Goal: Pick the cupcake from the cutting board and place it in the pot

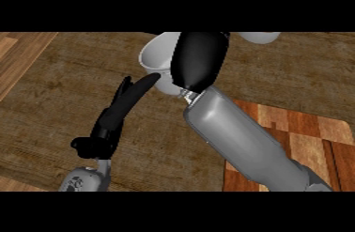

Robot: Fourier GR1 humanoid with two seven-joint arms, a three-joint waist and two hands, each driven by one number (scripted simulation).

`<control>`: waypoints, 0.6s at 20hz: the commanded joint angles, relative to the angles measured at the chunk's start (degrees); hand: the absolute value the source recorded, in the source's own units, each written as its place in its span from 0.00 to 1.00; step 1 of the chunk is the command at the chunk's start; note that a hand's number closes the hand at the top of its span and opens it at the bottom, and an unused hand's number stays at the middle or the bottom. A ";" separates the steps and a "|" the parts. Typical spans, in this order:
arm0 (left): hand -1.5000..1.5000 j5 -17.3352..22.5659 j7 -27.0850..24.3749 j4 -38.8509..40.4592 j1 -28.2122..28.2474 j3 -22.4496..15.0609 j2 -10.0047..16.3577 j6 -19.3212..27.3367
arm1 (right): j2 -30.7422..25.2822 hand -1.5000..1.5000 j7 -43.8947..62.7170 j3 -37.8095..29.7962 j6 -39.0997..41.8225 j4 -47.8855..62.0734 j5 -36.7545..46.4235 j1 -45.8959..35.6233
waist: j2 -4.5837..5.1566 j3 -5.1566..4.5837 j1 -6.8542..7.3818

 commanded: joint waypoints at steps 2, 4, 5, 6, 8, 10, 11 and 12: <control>0.50 -0.26 -0.50 0.04 -0.17 0.74 0.07 0.69 | 0.75 1.00 16.14 0.99 1.33 3.94 -1.20 -3.99 | -0.03 0.12 -1.19; 0.50 -0.53 -0.74 0.64 1.05 0.12 -1.14 1.66 | 0.75 1.00 16.56 0.38 2.61 4.18 -1.91 -5.27 | -0.42 0.12 -2.30; 0.50 -0.25 -1.29 0.33 2.20 0.66 -0.78 1.73 | 0.75 1.00 16.58 -0.01 1.31 5.51 -1.81 -4.55 | -0.28 0.18 -2.84; 0.50 -0.15 -0.87 1.28 0.28 1.57 -0.27 1.49 | 0.74 1.00 16.59 -0.41 1.69 5.20 -2.83 -5.88 | -0.20 0.17 -3.43; 0.50 0.78 -0.24 0.33 0.93 2.59 0.71 0.90 | 0.74 1.00 16.61 -0.83 0.91 6.56 -2.93 -5.43 | -0.35 0.22 -3.93; 0.50 0.16 -0.64 0.13 1.06 2.36 0.16 1.82 | 0.74 1.00 16.62 -0.21 -0.06 7.50 -4.87 -4.22 | -0.25 0.27 -4.18; 0.50 0.34 0.03 0.28 0.12 2.39 -0.61 2.30 | 0.74 1.00 16.62 0.55 -0.24 6.41 -5.65 -4.12 | -0.45 0.29 -4.68; 0.50 -0.91 -0.98 -0.56 2.61 0.95 -0.78 2.79 | 0.74 1.00 16.62 -1.17 -1.84 8.41 -5.99 -3.59 | -0.30 0.34 -4.65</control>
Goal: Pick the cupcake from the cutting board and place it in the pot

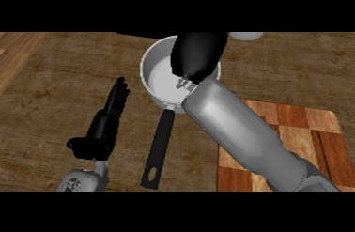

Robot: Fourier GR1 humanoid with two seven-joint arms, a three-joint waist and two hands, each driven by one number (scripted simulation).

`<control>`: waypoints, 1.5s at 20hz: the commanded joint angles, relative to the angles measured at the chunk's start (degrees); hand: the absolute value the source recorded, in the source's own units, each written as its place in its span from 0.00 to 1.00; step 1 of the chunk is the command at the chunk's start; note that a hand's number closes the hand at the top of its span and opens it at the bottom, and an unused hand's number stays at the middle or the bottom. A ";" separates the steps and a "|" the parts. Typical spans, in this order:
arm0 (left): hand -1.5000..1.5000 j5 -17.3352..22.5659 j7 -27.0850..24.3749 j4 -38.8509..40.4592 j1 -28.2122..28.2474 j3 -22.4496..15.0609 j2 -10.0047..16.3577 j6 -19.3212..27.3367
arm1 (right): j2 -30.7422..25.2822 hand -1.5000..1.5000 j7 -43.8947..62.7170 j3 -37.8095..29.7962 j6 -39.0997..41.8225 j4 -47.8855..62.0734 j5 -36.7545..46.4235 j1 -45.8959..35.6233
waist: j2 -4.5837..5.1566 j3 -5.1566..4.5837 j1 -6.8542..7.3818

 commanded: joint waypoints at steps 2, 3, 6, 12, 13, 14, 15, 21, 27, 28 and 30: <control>0.50 -0.44 -0.09 -0.34 0.28 0.10 -0.64 1.14 | 0.91 1.00 13.99 1.13 -3.66 2.13 -4.69 1.87 | 0.15 0.12 -1.42; 0.50 -0.10 0.02 0.33 -0.05 1.56 0.67 0.76 | 0.91 1.00 13.99 0.76 -3.25 2.11 -5.93 1.59 | 0.13 0.11 -1.82; 0.50 0.13 -0.82 -0.60 1.70 0.91 0.37 0.40 | 0.91 1.00 13.99 1.19 -4.94 3.20 -9.95 4.34 | 0.12 0.14 -1.60; 0.50 0.08 -1.12 -0.72 1.78 2.37 1.38 0.75 | 0.91 1.00 13.98 -1.13 -10.82 4.97 -13.99 10.13 | 0.02 0.26 -3.33; 0.50 0.37 -1.08 -0.79 1.80 2.65 1.05 1.04 | 0.91 1.00 13.98 -1.53 -10.40 6.81 -14.18 12.19 | 0.10 0.24 -3.64; 0.50 0.74 -1.74 -0.27 1.89 2.74 0.76 0.77 | 0.91 1.00 13.98 -1.32 -9.59 6.66 -15.87 13.34 | 0.00 0.20 -3.95; 0.50 0.68 -1.02 -0.78 2.31 2.86 1.15 0.86 | 0.91 0.00 13.98 -3.51 -12.16 7.64 -15.06 14.03 | 0.02 0.25 -4.07; 0.50 1.41 -1.77 -0.65 3.69 3.22 2.11 -0.68 | 0.91 0.00 10.90 1.38 -23.66 2.44 -20.53 15.28 | -0.08 0.30 -3.63; 0.50 1.37 -0.82 -1.11 2.35 4.79 2.24 0.81 | 0.91 0.00 3.72 -2.16 -39.49 -6.32 -12.86 15.70 | -0.77 0.46 -6.17; 0.50 1.37 -1.27 -0.62 2.67 4.02 1.21 0.90 | 0.91 0.00 3.45 -2.26 -41.66 -7.36 -12.21 15.34 | -0.67 0.41 -6.08; 0.50 1.29 0.05 -1.94 2.98 4.51 2.46 0.74 | 0.92 0.00 4.05 -3.55 -46.10 -8.40 -10.65 18.24 | -0.88 0.45 -6.64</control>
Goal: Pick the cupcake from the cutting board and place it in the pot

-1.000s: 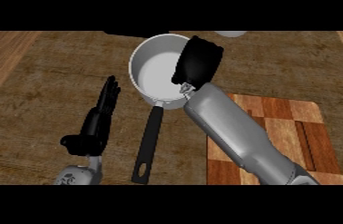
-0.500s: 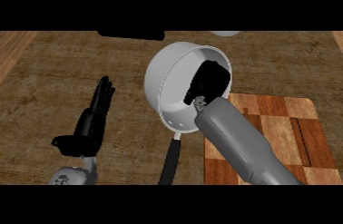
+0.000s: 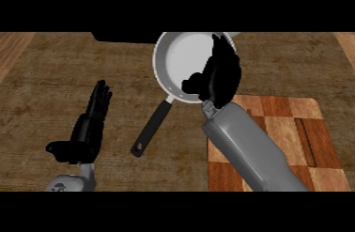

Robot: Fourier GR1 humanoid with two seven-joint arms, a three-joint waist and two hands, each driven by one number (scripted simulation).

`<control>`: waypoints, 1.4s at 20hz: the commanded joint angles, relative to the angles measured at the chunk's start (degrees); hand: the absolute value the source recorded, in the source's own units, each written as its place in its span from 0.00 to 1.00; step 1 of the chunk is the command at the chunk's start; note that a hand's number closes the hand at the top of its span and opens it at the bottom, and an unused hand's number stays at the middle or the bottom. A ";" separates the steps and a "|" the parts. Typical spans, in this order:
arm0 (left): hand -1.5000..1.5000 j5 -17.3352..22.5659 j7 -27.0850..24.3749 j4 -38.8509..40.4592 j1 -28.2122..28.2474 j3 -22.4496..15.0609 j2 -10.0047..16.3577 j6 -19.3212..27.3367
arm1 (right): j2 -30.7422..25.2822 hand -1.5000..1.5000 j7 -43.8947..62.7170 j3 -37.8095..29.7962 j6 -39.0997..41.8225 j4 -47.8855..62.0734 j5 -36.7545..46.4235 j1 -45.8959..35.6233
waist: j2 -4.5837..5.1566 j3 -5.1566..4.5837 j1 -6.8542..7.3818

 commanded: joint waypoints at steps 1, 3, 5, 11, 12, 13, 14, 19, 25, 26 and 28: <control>0.50 0.38 -0.47 0.65 0.77 0.41 0.05 -0.24 | 0.73 0.00 10.32 -1.12 -17.69 -4.35 2.75 2.19 | 0.04 -0.02 -0.96; 0.50 -0.18 0.89 -0.69 0.04 -0.01 -0.79 1.15 | 0.73 0.00 10.73 -1.83 -20.95 -5.23 4.01 3.55 | -0.14 -0.02 -1.29; 0.50 -0.08 -0.05 -0.88 0.49 0.83 0.19 0.75 | 0.74 0.00 11.72 -1.01 -24.32 -6.62 4.95 8.05 | -0.30 -0.05 -1.72; 0.50 -0.17 0.93 -4.14 3.36 0.64 0.65 1.00 | 0.74 0.00 10.74 2.29 -32.40 -11.76 12.87 19.05 | -0.73 -0.09 -3.06; 0.50 0.59 -2.60 0.37 3.16 2.03 0.12 0.56 | 0.75 0.00 10.88 2.75 -35.03 -11.26 13.80 20.01 | -0.22 -0.17 -3.22; 0.50 0.18 -0.24 -2.17 4.00 0.79 0.34 0.44 | 0.75 0.00 11.17 2.07 -33.16 -13.61 14.24 19.78 | -0.40 -0.14 -3.22; 0.50 -0.18 0.67 -3.32 3.25 1.38 0.95 1.09 | 0.75 0.00 12.13 5.03 -35.01 -14.65 15.64 22.66 | -0.51 -0.12 -3.05; 0.50 -0.85 -0.15 -2.53 3.34 0.93 -1.11 2.78 | 0.75 0.00 10.96 8.98 -36.93 -22.50 21.22 35.59 | -0.34 -0.13 -4.13; 0.50 -0.91 -1.59 -0.47 1.85 1.61 -0.85 1.91 | 0.76 0.00 14.12 9.37 -32.41 -32.47 29.88 40.82 | -0.17 -0.19 -4.35; 0.50 -0.49 1.95 -4.96 3.89 1.08 0.09 1.59 | 0.76 0.00 14.41 8.24 -36.35 -29.80 30.15 40.85 | -0.17 -0.13 -3.65; 0.50 -1.10 0.29 -1.27 2.09 1.63 0.16 1.50 | 0.76 0.00 12.97 9.33 -38.88 -34.13 31.44 46.35 | -0.18 -0.14 -4.66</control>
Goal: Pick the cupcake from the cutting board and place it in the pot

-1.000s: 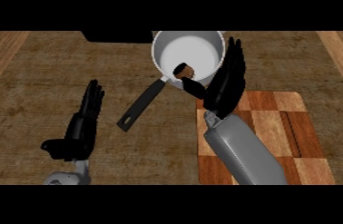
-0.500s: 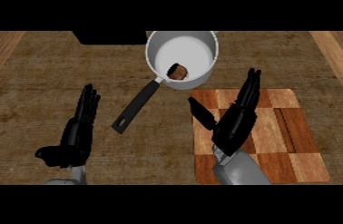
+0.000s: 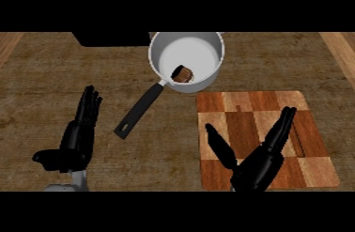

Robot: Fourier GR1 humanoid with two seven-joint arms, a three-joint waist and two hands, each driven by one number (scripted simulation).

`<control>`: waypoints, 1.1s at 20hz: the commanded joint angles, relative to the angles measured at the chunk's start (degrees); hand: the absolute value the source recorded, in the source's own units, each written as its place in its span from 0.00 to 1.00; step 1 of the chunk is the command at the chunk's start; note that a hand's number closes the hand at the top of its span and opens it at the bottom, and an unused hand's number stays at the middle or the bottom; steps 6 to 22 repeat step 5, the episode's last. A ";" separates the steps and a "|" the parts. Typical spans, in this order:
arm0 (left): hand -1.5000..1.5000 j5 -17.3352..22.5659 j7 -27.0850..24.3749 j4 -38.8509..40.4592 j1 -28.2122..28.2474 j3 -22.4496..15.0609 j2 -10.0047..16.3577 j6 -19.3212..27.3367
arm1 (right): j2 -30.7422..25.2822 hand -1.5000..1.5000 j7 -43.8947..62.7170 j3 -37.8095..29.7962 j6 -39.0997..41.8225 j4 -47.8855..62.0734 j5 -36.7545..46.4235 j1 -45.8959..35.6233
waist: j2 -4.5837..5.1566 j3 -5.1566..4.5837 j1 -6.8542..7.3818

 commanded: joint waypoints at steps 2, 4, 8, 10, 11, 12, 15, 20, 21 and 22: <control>0.50 0.89 0.32 0.57 -1.33 1.54 0.75 -0.71 | 0.21 0.00 9.11 0.53 -5.92 -8.53 5.40 9.21 | 0.01 0.00 -0.60; 0.50 0.90 0.24 -0.21 -0.67 2.37 1.53 -0.76 | 0.21 0.00 9.09 0.38 -6.77 -10.08 6.75 11.30 | 0.09 0.00 -0.21; 0.50 -0.32 -0.48 -0.51 1.03 -0.57 -0.56 -0.31 | 0.21 0.00 10.10 -0.79 -5.85 -10.72 6.47 10.89 | 0.10 0.00 -0.12; 0.50 -0.32 -0.48 -0.51 1.03 -0.57 -0.56 -0.31 | 0.21 0.00 10.10 -0.79 -5.85 -10.72 6.47 10.89 | 0.10 0.00 -0.12; 0.50 -0.32 -0.48 -0.51 1.03 -0.57 -0.56 -0.31 | 0.21 0.00 10.10 -0.79 -5.85 -10.72 6.47 10.89 | 0.10 0.00 -0.12; 0.50 -0.32 -0.48 -0.51 1.03 -0.57 -0.56 -0.31 | 0.21 0.00 10.10 -0.79 -5.85 -10.72 6.47 10.89 | 0.10 0.00 -0.12; 0.50 -0.32 -0.48 -0.51 1.03 -0.57 -0.56 -0.31 | 0.21 0.00 10.10 -0.79 -5.85 -10.72 6.47 10.89 | 0.10 0.00 -0.12; 0.50 -0.32 -0.48 -0.51 1.03 -0.57 -0.56 -0.31 | 0.21 0.00 10.10 -0.79 -5.85 -10.72 6.47 10.89 | 0.10 0.00 -0.12; 0.50 -0.32 -0.48 -0.51 1.03 -0.57 -0.56 -0.31 | 0.21 0.00 10.10 -0.79 -5.85 -10.72 6.47 10.89 | 0.10 0.00 -0.12; 0.50 -0.32 -0.48 -0.51 1.03 -0.57 -0.56 -0.31 | 0.21 0.00 10.10 -0.79 -5.85 -10.72 6.47 10.89 | 0.10 0.00 -0.12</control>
